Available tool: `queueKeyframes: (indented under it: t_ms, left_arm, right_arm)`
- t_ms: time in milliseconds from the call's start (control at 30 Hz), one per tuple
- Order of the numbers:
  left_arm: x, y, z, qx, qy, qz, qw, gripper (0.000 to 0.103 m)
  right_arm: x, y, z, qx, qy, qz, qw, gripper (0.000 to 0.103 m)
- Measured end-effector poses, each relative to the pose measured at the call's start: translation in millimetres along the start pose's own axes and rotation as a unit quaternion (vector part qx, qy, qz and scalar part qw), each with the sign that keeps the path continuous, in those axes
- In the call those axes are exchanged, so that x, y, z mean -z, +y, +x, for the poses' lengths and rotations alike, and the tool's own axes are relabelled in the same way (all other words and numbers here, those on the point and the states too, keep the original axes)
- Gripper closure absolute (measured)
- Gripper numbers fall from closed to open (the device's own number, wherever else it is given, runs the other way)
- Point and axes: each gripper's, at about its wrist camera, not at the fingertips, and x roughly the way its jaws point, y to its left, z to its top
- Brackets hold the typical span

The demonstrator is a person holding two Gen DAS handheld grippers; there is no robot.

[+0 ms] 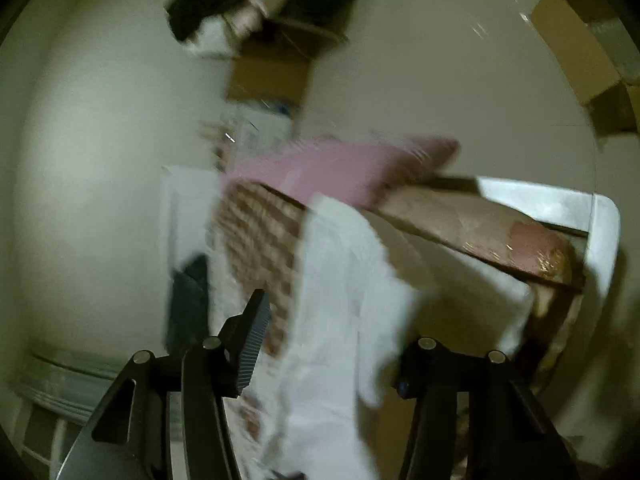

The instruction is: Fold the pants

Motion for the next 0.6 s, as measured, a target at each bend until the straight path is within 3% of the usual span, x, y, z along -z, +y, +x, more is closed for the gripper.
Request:
queueKeyframes:
  t_ms: [67, 200, 367, 467, 600]
  left_arm:
    - [-0.4, 0.4, 0.0, 0.0, 0.0, -0.001, 1.0, 0.0]
    - [1.1, -0.3, 0.6, -0.001, -0.004, -0.002, 1.0, 0.0]
    - [3.0, -0.5, 1.9, -0.001, -0.004, -0.003, 1.0, 0.0]
    - [3.2, 1.1, 1.8, -0.001, -0.002, -0.003, 1.0, 0.0]
    - [3.7, 2.8, 0.4, 0.0, 0.0, -0.001, 1.0, 0.0]
  right_arm:
    - [1.1, -8.5, 12.6, 0.009, 0.019, 0.004, 1.0, 0.048]
    - [1.9, -8.4, 13.6, 0.015, 0.018, 0.019, 1.0, 0.048]
    - [24.0, -9.8, -29.6, 0.075, -0.004, 0.014, 0.997, 0.048]
    - [42.6, -27.0, -40.8, 0.089, 0.012, 0.026, 0.996, 0.048]
    - [45.4, -41.9, -39.3, 0.073, -0.009, 0.032, 0.997, 0.047]
